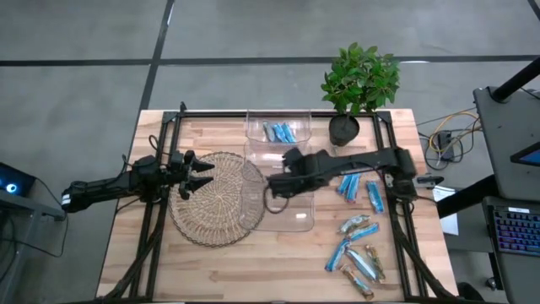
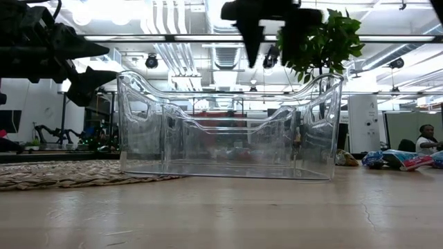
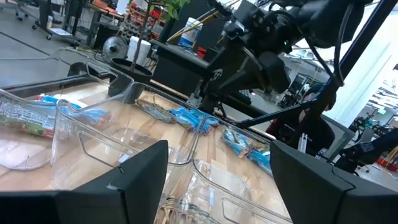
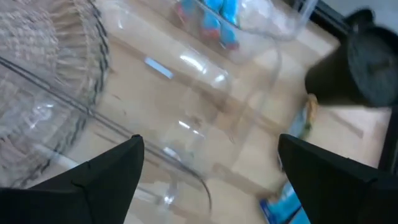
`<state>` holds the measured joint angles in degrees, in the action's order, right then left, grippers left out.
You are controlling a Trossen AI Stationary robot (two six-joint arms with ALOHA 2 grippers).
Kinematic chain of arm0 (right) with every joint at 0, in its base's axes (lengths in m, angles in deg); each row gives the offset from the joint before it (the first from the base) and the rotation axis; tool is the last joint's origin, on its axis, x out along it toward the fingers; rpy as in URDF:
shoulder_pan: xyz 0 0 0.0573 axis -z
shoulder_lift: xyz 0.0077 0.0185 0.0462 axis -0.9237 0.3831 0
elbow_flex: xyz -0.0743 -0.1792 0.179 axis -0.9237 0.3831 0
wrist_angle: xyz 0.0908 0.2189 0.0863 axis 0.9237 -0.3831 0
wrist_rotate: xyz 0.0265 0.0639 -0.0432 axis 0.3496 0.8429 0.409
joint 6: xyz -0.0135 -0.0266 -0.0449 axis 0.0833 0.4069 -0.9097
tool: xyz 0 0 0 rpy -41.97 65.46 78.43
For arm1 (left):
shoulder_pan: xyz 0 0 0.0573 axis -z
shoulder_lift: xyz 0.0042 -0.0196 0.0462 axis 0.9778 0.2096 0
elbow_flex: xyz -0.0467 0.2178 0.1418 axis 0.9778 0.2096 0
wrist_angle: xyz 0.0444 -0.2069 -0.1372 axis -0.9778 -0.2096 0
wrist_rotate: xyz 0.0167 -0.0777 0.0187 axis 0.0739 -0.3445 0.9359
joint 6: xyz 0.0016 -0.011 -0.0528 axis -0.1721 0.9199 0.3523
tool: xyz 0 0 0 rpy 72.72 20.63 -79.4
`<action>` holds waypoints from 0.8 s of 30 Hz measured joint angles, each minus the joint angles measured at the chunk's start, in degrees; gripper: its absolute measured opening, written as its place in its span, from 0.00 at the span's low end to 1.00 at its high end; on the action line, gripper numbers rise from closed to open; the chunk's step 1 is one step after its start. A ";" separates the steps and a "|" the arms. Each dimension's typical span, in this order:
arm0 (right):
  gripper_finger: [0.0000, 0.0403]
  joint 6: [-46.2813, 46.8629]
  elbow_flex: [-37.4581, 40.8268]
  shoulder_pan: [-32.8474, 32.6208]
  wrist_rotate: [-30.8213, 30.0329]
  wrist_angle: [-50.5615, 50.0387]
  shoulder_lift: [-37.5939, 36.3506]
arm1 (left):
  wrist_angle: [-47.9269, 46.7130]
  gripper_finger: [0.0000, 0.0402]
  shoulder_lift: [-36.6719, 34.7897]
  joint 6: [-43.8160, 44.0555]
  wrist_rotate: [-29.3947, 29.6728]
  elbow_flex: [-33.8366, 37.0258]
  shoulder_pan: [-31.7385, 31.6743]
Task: Pick and place Granola Bars by type
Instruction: Put the red granola bar into the top transparent bin
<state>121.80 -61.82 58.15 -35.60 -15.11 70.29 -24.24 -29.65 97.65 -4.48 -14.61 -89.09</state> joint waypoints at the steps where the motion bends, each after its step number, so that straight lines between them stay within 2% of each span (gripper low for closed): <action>1: 0.89 1.76 2.63 -0.62 -0.03 0.50 -1.67 | 0.00 0.65 0.00 0.01 0.00 0.00 0.01; 12: 0.89 20.30 28.86 -6.09 1.47 2.90 -17.88 | 0.00 0.65 0.00 0.00 0.01 0.00 0.00; 24: 0.89 39.93 47.66 -8.08 8.48 6.06 -28.11 | 0.00 0.65 0.00 0.00 0.00 -0.01 -0.01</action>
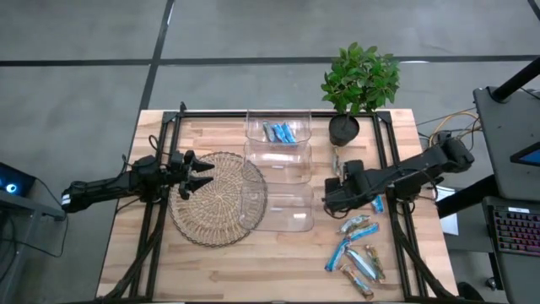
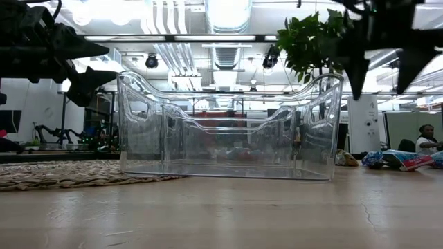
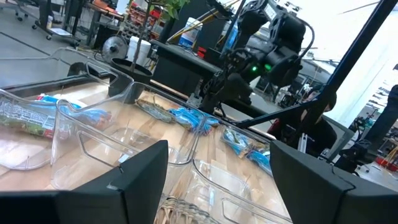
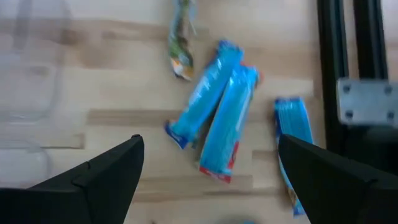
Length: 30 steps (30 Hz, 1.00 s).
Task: Pick and place Granola Bars by type
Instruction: Put the red granola bar into the top transparent bin
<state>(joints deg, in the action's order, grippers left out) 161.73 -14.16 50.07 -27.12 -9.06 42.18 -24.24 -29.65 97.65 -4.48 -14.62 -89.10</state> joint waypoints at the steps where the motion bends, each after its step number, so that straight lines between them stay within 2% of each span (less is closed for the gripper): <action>1: 0.89 0.89 1.20 0.00 1.00 1.13 -0.28 | 0.00 0.65 0.00 0.00 0.00 0.02 0.00; 9: 0.89 6.93 10.00 0.04 3.50 13.95 -0.49 | 0.00 0.65 0.00 0.00 0.00 0.00 0.00; 18: 0.89 10.70 15.00 0.04 6.56 15.08 -0.80 | 0.02 0.65 0.00 0.00 0.00 0.00 0.00; 30: 0.89 11.76 20.66 0.11 6.10 18.90 -0.72 | 0.02 0.65 0.00 0.00 0.00 0.02 0.01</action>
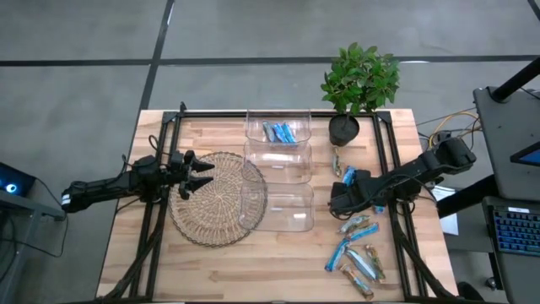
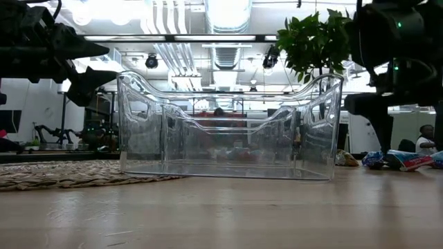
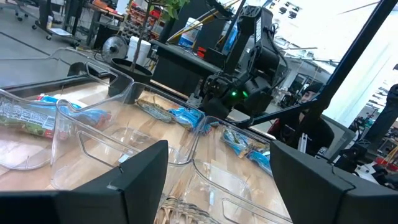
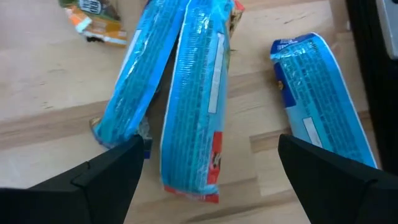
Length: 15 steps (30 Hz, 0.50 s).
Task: Pick and place Granola Bars by type
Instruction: Put the red granola bar into the top transparent bin
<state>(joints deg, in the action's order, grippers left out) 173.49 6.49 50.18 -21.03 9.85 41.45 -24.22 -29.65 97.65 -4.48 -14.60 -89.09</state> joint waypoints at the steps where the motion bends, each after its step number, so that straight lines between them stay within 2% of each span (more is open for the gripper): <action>1: 0.89 0.03 0.47 0.09 -0.01 0.31 -0.02 | 0.00 0.65 0.00 0.00 0.00 -0.02 -0.01; 8: 0.88 1.07 4.07 0.21 -0.12 5.66 0.01 | 0.00 0.65 0.00 0.02 0.00 -0.02 0.00; 15: 0.77 1.07 4.98 0.21 0.04 8.08 0.03 | 0.00 0.65 0.00 0.00 0.00 -0.02 -0.01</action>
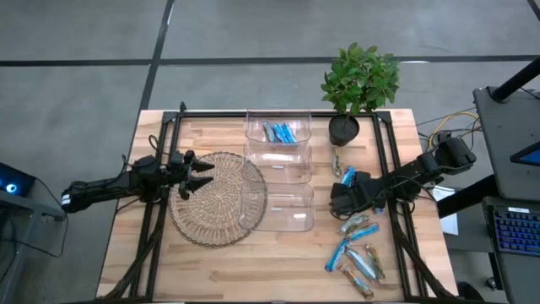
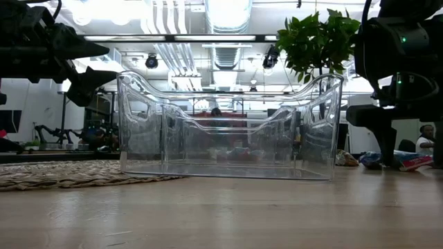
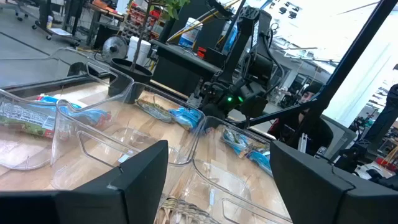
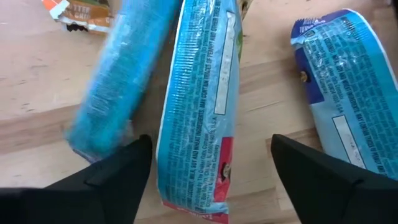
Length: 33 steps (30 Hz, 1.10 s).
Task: Pick and place Granola Bars by type
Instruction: Put the red granola bar into the top transparent bin
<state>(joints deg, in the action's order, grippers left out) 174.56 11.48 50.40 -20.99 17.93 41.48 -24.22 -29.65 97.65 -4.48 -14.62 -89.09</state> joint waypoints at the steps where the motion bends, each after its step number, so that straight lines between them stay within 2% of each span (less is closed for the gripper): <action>1: 0.75 0.02 0.05 0.02 0.16 0.18 0.00 | 0.00 0.65 0.00 0.00 0.00 0.02 -0.01; 6: 0.59 0.68 0.19 0.02 0.47 0.76 0.00 | 0.00 0.65 0.00 0.00 0.00 0.02 0.01; 17: 0.15 -1.43 -0.29 -0.02 0.28 1.06 -0.09 | 0.00 0.65 0.00 0.00 0.01 0.02 0.01; 20: 0.07 -2.05 -0.35 -0.07 0.18 1.15 -0.09 | 0.00 0.65 0.00 0.00 0.00 0.00 0.01; 26: 0.05 -2.80 -2.61 -1.51 0.04 -0.49 -0.93 | 0.00 0.65 0.00 0.00 0.00 0.02 0.01; 33: 0.05 -7.07 -9.78 -4.64 -0.42 -7.46 -1.78 | 0.00 0.65 0.00 0.00 0.00 0.00 -0.01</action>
<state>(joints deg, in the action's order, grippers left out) 167.49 1.70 45.75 -21.41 10.47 39.70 -24.22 -29.65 97.65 -4.48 -14.62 -89.10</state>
